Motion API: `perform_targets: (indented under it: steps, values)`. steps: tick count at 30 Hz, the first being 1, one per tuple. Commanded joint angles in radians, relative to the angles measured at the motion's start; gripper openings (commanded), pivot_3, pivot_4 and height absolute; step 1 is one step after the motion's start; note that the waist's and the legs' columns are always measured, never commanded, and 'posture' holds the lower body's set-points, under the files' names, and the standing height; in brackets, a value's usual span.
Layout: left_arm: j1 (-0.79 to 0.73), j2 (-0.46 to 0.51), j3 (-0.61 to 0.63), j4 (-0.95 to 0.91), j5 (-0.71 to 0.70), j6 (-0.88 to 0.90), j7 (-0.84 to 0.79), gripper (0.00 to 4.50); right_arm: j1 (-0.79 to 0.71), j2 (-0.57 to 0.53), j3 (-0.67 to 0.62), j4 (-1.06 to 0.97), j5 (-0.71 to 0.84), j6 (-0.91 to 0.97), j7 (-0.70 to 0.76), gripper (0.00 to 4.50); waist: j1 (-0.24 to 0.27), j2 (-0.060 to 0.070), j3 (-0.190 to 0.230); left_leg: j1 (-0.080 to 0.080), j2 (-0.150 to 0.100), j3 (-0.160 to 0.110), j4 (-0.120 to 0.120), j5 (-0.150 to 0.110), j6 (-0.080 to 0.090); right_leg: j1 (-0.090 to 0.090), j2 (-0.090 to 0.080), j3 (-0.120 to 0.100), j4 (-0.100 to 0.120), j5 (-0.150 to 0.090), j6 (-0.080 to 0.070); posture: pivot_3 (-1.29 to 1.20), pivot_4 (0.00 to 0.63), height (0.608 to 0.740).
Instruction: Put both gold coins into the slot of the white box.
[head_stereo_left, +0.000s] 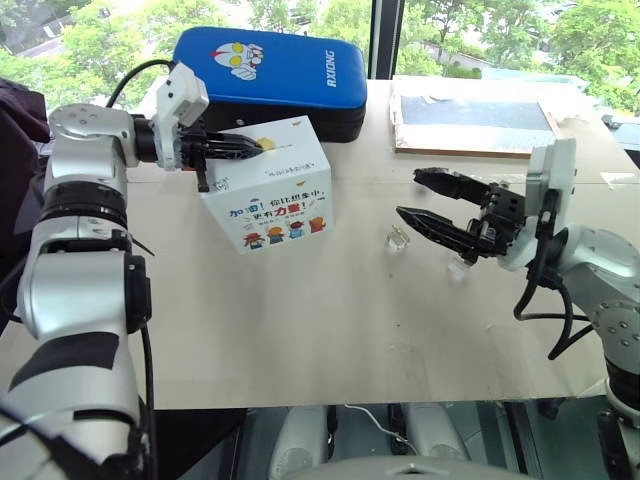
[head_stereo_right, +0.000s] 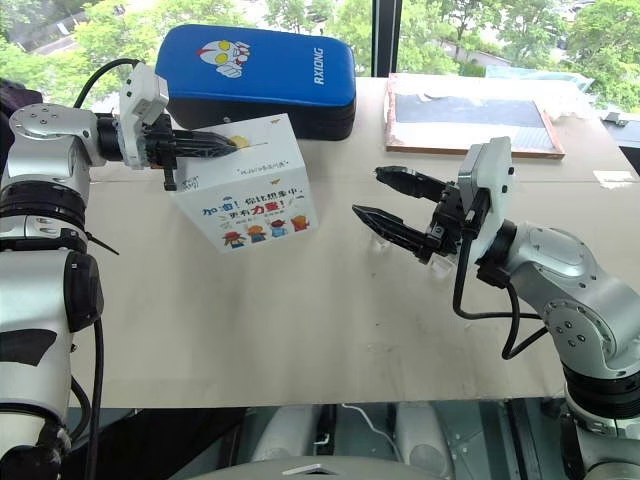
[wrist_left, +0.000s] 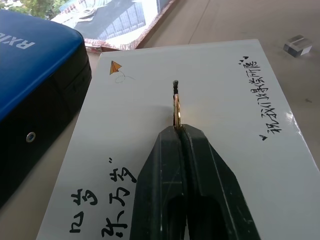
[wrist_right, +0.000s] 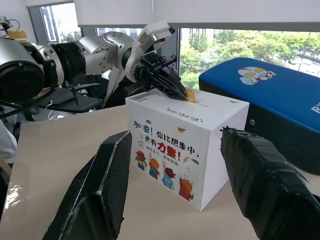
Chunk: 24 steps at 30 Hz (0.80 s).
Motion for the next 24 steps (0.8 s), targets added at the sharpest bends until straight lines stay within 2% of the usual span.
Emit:
perform_targets:
  steps: [1, 3, 4, 5, 6, 7, 12, 15, 19, 22, 24]
  values:
    - [0.006, -0.003, -0.025, 0.037, 0.052, 0.0, 0.006, 0.0, -0.011, 0.003, -0.017, -0.035, 0.003, -0.017, -0.005, 3.03, 0.0, 0.0, 0.0, 0.0, 0.0, 0.0, 0.0, 0.0, 0.0, 0.0, 0.0, 0.0, 0.0, 0.0, 0.0, 0.0, 0.15, 0.74]
    - [0.001, -0.004, -0.025, 0.042, 0.059, 0.002, 0.017, 0.44, -0.011, 0.005, -0.015, -0.035, 0.002, -0.019, -0.006, 3.11, 0.0, 0.0, 0.0, 0.0, 0.0, 0.0, 0.0, 0.0, 0.0, 0.0, 0.0, 0.0, 0.0, 0.0, 0.0, 0.0, 0.15, 0.74]
    - [-0.001, -0.006, -0.025, 0.045, 0.064, -0.004, 0.036, 0.87, -0.01, 0.006, -0.014, -0.035, 0.001, -0.02, -0.005, 3.11, 0.0, 0.0, 0.0, 0.0, 0.0, 0.0, 0.0, 0.0, 0.0, 0.0, 0.0, 0.0, 0.001, 0.0, 0.0, 0.0, 0.15, 0.74]
    - [-0.002, -0.008, -0.024, 0.048, 0.07, -0.011, 0.061, 0.99, -0.009, 0.007, -0.014, -0.035, 0.0, -0.021, -0.005, 3.11, 0.0, 0.0, 0.0, 0.0, 0.0, 0.0, 0.0, 0.0, 0.0, 0.0, 0.0, 0.0, 0.001, 0.0, 0.0, 0.0, 0.15, 0.74]
    - [-0.003, -0.009, -0.024, 0.05, 0.074, -0.014, 0.074, 1.59, -0.008, 0.008, -0.015, -0.035, 0.0, -0.022, -0.005, 3.11, 0.0, 0.0, 0.0, 0.0, 0.0, 0.0, 0.0, 0.0, 0.0, 0.0, 0.0, 0.0, 0.001, 0.0, 0.0, 0.0, 0.15, 0.74]
    - [-0.003, -0.01, -0.024, 0.053, 0.077, -0.015, 0.082, 1.85, -0.007, 0.01, -0.014, -0.035, -0.001, -0.023, -0.005, 3.11, 0.0, 0.0, 0.0, 0.0, 0.0, 0.0, 0.0, 0.0, 0.0, 0.0, 0.0, 0.0, 0.001, 0.0, 0.0, 0.0, 0.15, 0.74]
    - [-0.001, -0.008, -0.026, 0.06, 0.089, -0.035, 0.091, 4.18, -0.006, 0.018, -0.013, -0.033, -0.01, -0.028, -0.003, 3.11, 0.0, 0.0, -0.001, 0.0, 0.0, 0.0, 0.0, 0.0, 0.0, 0.0, 0.0, 0.0, 0.001, 0.0, 0.0, 0.0, 0.15, 0.74]
    - [-0.023, -0.018, 0.015, 0.053, 0.044, -0.028, 0.071, 4.18, -0.005, 0.023, -0.013, -0.03, -0.016, -0.029, -0.003, 3.11, 0.001, 0.0, -0.001, 0.0, 0.0, 0.0, 0.0, 0.0, 0.0, 0.0, 0.0, 0.0, 0.001, 0.0, 0.0, 0.0, 0.15, 0.74]
    - [-0.059, -0.034, 0.088, -0.025, -0.062, 0.092, -0.044, 4.18, 0.031, 0.015, 0.008, -0.004, -0.066, -0.017, -0.012, 3.11, 0.003, -0.001, -0.001, -0.001, 0.0, -0.001, 0.001, 0.0, 0.0, 0.0, 0.0, -0.001, 0.001, 0.0, 0.0, 0.0, 0.15, 0.74]
    - [0.002, -0.014, 0.058, -0.218, -0.18, 0.204, -0.077, 4.18, 0.068, 0.007, 0.082, 0.055, -0.201, -0.039, -0.026, 3.11, -0.001, -0.003, 0.001, -0.002, 0.0, -0.002, 0.001, 0.0, 0.0, 0.0, 0.0, -0.001, 0.0, 0.0, 0.0, 0.0, 0.15, 0.74]
    - [0.066, 0.005, 0.052, -0.422, -0.278, 0.318, -0.077, 4.18, 0.079, 0.029, 0.144, 0.105, -0.293, -0.054, -0.061, 3.11, -0.007, -0.003, 0.001, -0.003, 0.0, -0.001, 0.001, 0.0, 0.0, -0.001, -0.001, 0.0, -0.001, 0.0, 0.0, 0.0, 0.15, 0.74]
